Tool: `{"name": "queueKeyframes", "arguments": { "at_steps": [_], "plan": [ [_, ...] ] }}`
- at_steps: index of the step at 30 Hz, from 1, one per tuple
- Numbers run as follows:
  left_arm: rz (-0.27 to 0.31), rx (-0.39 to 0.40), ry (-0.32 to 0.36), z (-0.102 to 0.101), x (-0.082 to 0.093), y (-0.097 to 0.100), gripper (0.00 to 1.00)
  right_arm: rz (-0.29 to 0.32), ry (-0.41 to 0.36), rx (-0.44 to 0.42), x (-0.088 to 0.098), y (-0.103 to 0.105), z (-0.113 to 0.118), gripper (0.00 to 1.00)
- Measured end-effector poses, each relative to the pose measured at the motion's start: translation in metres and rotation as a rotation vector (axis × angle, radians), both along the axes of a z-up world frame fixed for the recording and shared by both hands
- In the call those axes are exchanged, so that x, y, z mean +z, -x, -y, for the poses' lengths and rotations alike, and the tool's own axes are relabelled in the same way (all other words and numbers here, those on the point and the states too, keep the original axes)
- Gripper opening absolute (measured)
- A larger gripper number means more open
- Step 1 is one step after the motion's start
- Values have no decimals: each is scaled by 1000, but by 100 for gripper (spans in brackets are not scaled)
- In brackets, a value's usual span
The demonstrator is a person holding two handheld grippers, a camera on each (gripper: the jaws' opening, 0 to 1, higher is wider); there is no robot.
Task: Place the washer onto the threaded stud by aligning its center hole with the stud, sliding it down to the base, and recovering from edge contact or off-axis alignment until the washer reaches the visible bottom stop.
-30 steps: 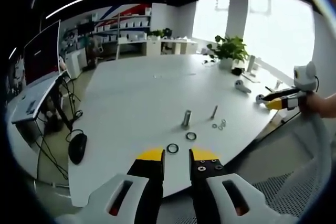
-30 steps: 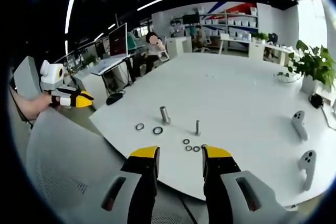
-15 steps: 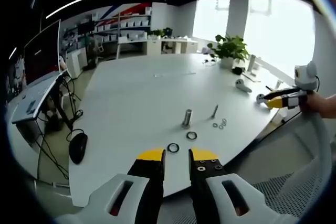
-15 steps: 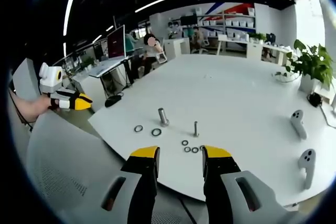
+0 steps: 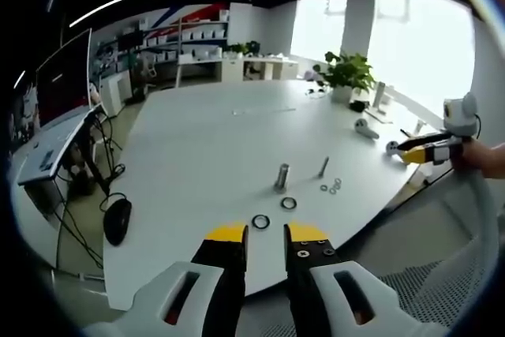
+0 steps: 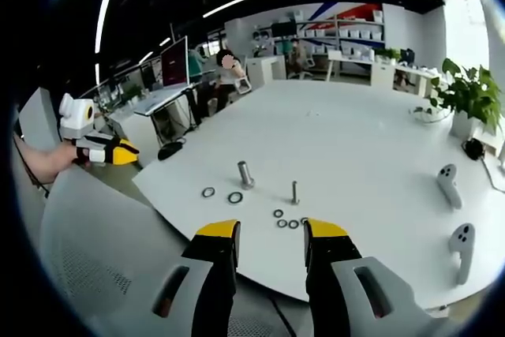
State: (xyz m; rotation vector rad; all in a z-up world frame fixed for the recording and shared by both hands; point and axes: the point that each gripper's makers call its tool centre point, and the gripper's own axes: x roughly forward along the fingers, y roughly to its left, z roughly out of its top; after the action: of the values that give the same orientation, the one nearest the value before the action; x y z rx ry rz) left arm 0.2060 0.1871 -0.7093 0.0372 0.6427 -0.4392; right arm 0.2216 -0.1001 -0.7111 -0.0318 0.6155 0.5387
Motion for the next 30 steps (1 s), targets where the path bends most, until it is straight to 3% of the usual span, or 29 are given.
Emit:
{"name": "queueKeyframes", "arguments": {
  "at_steps": [30],
  "plan": [
    [-47, -13, 3, 3, -7, 4, 18, 0, -15, -28, 1, -1, 4, 35]
  ]
}}
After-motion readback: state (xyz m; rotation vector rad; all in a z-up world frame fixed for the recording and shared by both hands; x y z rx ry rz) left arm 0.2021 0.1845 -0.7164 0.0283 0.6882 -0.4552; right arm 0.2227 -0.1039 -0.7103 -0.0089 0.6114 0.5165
